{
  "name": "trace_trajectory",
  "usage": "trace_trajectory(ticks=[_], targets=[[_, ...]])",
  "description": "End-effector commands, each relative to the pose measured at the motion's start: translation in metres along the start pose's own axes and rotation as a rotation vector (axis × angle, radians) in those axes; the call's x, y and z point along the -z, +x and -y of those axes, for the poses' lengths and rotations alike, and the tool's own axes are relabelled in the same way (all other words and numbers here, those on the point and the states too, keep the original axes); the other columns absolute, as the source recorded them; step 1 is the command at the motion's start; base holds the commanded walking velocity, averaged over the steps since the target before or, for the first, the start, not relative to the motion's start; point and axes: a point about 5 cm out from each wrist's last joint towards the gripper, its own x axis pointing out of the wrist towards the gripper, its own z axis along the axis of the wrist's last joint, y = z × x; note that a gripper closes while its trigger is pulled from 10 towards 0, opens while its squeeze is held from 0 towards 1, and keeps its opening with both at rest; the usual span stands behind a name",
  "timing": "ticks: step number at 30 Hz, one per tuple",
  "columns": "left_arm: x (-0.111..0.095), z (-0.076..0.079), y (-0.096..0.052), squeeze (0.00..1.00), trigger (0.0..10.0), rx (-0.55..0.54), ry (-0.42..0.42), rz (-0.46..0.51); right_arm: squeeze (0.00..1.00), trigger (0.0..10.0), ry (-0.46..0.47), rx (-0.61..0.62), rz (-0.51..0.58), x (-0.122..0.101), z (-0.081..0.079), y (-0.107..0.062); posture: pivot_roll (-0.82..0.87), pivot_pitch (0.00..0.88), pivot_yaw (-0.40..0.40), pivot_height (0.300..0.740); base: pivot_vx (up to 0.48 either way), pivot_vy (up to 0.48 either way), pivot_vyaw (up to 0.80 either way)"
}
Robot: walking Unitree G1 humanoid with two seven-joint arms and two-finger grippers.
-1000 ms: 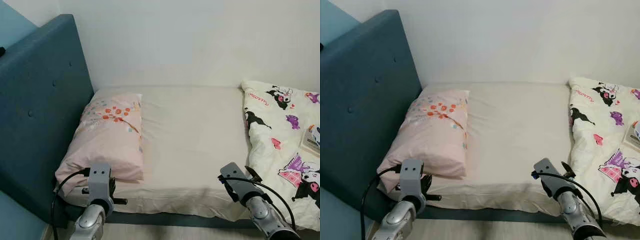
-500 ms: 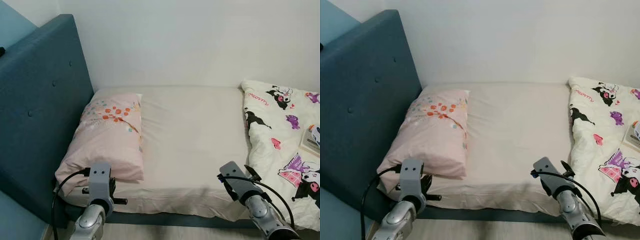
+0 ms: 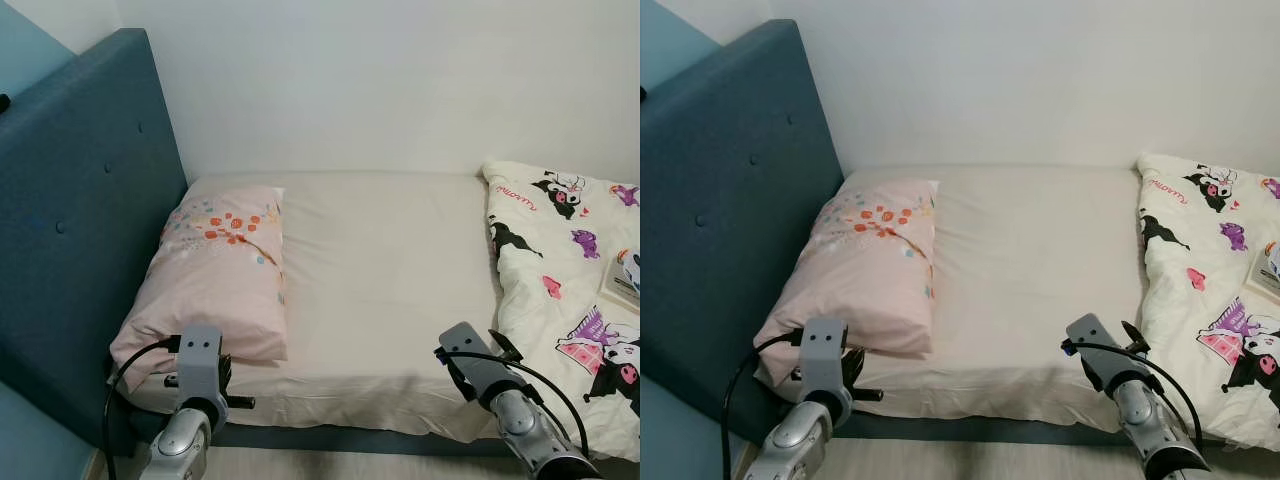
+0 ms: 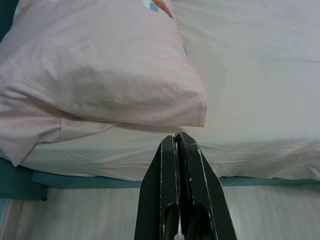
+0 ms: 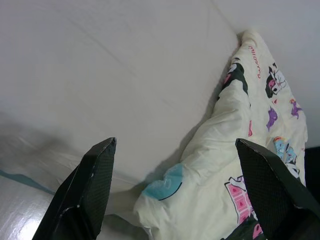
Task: Clean up the room
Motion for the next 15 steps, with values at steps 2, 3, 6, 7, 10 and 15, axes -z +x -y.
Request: trace_trajectory(ticks=[2, 3, 6, 7, 10, 15], targets=[[0.0007, -0.0003, -0.0004, 0.0, 10.0, -0.002, 0.002, -0.004, 0.0, 10.0, 0.004, -0.011, -0.02, 0.0022, -0.0042, -0.0005, 0.01, 0.118, 0.001, 0.74, 0.0, 0.0, 0.0], [0.0007, -0.0003, -0.0004, 0.0, 10.0, -0.002, 0.002, -0.004, 0.0, 10.0, 0.004, -0.011, -0.02, 0.0022, -0.0042, -0.0005, 0.01, 0.118, 0.001, 0.74, 0.0, 0.0, 0.0], [0.0004, 0.0001, -0.0003, 0.0, 10.0, -0.002, 0.002, -0.003, 0.0, 10.0, 0.004, -0.01, -0.021, 0.0023, -0.0038, -0.0004, 0.01, 0.118, 0.001, 0.74, 0.0, 0.0, 0.0], [0.0004, 0.0, -0.0003, 0.0, 10.0, -0.002, 0.001, -0.003, 0.0, 10.0, 0.004, -0.01, -0.021, 0.0023, -0.0036, -0.0003, 0.01, 0.119, 0.001, 0.74, 0.0, 0.0, 0.0], [0.0003, -0.0005, -0.0003, 0.0, 10.0, -0.003, 0.002, -0.003, 0.0, 10.0, 0.004, -0.01, -0.021, 0.0022, -0.0032, -0.0002, 0.01, 0.121, 0.001, 0.74, 0.0, 0.0, 0.0], [0.0004, -0.0007, -0.0003, 0.0, 10.0, -0.003, 0.003, -0.003, 0.0, 10.0, 0.004, -0.01, -0.022, 0.0022, -0.0027, 0.0, 0.01, 0.121, 0.002, 0.74, 0.0, 0.0, 0.0]])
